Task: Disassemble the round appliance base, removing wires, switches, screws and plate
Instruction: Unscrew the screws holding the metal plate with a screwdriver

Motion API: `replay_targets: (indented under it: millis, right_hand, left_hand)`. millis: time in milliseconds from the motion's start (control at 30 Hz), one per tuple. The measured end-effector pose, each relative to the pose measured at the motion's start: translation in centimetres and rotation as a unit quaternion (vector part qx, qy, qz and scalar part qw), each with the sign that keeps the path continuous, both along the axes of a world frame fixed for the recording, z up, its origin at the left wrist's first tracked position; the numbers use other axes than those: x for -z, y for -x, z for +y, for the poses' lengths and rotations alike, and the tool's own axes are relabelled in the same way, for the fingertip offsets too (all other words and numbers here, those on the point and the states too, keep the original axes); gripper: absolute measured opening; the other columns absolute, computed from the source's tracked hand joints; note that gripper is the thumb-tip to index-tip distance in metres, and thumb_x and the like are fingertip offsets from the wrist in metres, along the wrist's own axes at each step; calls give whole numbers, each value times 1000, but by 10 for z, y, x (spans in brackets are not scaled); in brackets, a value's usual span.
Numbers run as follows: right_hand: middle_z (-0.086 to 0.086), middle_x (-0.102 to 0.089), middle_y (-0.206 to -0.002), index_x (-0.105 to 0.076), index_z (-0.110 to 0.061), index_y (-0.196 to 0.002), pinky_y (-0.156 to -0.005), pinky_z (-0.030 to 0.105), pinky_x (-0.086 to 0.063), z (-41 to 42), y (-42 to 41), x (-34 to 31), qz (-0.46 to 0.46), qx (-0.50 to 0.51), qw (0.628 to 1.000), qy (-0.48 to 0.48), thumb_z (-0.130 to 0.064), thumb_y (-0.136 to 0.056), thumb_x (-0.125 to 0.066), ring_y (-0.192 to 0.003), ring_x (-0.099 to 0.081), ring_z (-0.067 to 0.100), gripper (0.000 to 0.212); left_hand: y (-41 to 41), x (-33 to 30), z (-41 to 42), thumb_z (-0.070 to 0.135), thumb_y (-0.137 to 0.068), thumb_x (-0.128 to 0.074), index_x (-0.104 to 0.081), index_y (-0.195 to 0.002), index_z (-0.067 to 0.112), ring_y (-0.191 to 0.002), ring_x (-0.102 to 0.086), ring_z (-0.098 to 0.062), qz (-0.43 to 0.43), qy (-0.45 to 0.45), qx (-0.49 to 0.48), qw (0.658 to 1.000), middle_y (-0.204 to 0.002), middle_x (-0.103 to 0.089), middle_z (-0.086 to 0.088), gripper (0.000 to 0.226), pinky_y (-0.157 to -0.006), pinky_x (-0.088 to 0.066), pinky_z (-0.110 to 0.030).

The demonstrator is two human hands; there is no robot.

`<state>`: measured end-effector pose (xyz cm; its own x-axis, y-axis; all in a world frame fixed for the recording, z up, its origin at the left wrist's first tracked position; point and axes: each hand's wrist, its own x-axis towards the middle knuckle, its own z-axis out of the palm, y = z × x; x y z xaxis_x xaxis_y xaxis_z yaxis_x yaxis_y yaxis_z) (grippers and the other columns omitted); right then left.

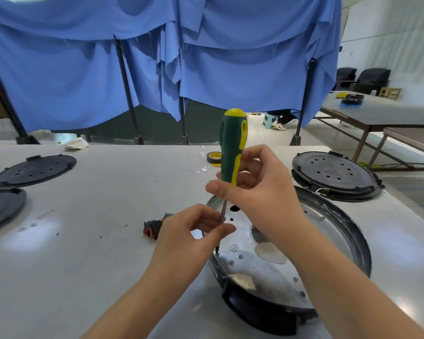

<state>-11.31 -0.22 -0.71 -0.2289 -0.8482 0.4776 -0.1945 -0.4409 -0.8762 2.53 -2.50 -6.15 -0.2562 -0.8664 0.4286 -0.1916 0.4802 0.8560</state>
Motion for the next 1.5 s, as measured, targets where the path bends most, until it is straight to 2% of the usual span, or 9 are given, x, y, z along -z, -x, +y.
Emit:
replay_targets:
  millis: [300,467,633,767,933,1100,1300,1433,1500]
  right_hand:
    - [4,-69,-109,-62,-12,-117,-78,15,-52,7,1,-8,36,-81,995,-49,-10,-94,-55,-98,-65,7,24]
    - [-9,-66,-98,-62,-25,-120,-86,29,-54,8,4,-15,138,-32,987,-79,-30,-77,-74,-91,-64,8,45]
    - [-2,-66,-84,-63,-22,-107,-70,29,-60,8,6,-15,89,-25,993,-67,-27,-64,-84,-74,-70,19,49]
    - [0,-70,-85,-61,-20,-98,-62,20,-56,4,2,-7,10,-6,999,-48,-18,-62,-87,-71,-72,15,44]
    - [2,-76,-90,-60,-21,-103,-74,23,-56,4,0,-2,-10,-79,997,-11,0,-84,-66,-85,-73,15,29]
    - [4,-75,-98,-57,-14,-114,-83,25,-55,6,-2,0,8,-97,995,6,2,-91,-54,-95,-70,14,29]
    - [-12,-67,-91,-63,-30,-112,-79,19,-53,7,-4,4,95,-19,995,-10,-38,-73,-76,-90,-65,3,42]
    - [-9,-61,-67,-67,-21,-101,-64,16,-50,6,-3,4,63,10,998,8,-31,-66,-84,-63,-60,2,41]
    - [-5,-70,-75,-64,-18,-104,-66,18,-54,5,-2,4,25,-10,1000,10,-21,-67,-85,-69,-68,6,43]
  left_hand:
    - [-4,-1,0,8,-85,-68,-70,-90,33,-73,-72,-5,-14,21,59,998,-80,-75,17,25,-73,-54,-15]
    - [-3,0,0,16,-73,-80,-72,-80,34,-67,-69,-4,-1,13,26,1000,-69,-73,15,21,-67,-49,-9]
    - [-1,2,2,16,-71,-81,-69,-80,35,-64,-66,-3,11,9,10,1000,-68,-71,15,24,-63,-47,-7]
    - [-1,2,1,22,-70,-81,-68,-78,33,-64,-66,-3,10,5,0,1000,-68,-71,14,19,-63,-46,-8]
    - [-3,2,-2,32,-71,-80,-66,-78,34,-66,-65,-3,-2,11,-13,1000,-70,-70,14,16,-63,-46,-8]
    - [-6,1,0,17,-90,-61,-69,-95,30,-74,-70,-4,-21,28,68,997,-82,-74,18,16,-68,-50,-10]
    - [-5,-1,1,13,-78,-74,-74,-80,32,-70,-70,-3,-10,31,38,999,-72,-73,16,19,-68,-47,-6]
    - [-3,0,2,23,-69,-80,-72,-77,34,-66,-66,-1,7,24,10,1000,-66,-71,16,16,-64,-42,-2]
    - [-4,1,1,25,-73,-78,-70,-78,35,-68,-66,-1,-1,36,7,999,-68,-70,17,14,-65,-43,-4]
